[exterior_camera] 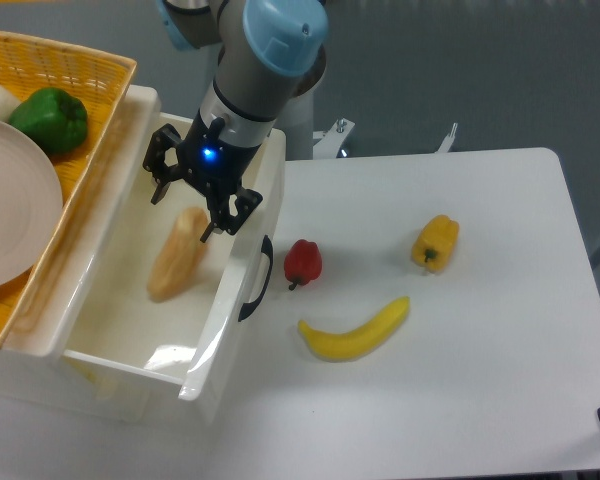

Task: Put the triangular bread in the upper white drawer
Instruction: 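Raise the open gripper up out of the drawer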

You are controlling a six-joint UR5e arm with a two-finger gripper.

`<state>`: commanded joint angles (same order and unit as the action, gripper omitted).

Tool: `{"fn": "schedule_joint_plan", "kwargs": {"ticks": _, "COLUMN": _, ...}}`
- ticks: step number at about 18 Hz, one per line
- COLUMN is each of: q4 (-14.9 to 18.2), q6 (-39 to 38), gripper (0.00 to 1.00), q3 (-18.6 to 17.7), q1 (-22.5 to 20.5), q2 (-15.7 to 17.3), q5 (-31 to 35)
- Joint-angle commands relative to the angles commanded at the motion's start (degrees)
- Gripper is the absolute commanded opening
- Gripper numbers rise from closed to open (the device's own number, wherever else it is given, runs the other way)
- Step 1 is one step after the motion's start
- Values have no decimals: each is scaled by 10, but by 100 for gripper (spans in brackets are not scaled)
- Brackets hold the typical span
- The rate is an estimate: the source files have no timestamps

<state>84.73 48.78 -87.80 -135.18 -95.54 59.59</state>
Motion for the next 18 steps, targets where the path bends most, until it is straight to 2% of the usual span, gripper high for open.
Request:
{"fn": "schedule_joint_plan", "kwargs": {"ticks": 4, "q4": -3, "q6": 1, "gripper": 81, "q3": 3, "q1": -5, "q2": 1, "q5": 0}}
{"fn": "schedule_joint_plan", "kwargs": {"ticks": 6, "q4": -15, "q6": 1, "gripper": 81, "q3": 9, "q1": -24, "q2": 4, "q5": 1}}
{"fn": "schedule_joint_plan", "kwargs": {"ticks": 9, "q4": -53, "q6": -1, "gripper": 99, "q3": 8, "q1": -54, "q2": 14, "q5": 10}}
{"fn": "schedule_joint_plan", "kwargs": {"ticks": 18, "q4": -55, "q6": 20, "gripper": 100, "q3": 7, "q1": -54, "q2": 11, "q5": 178}}
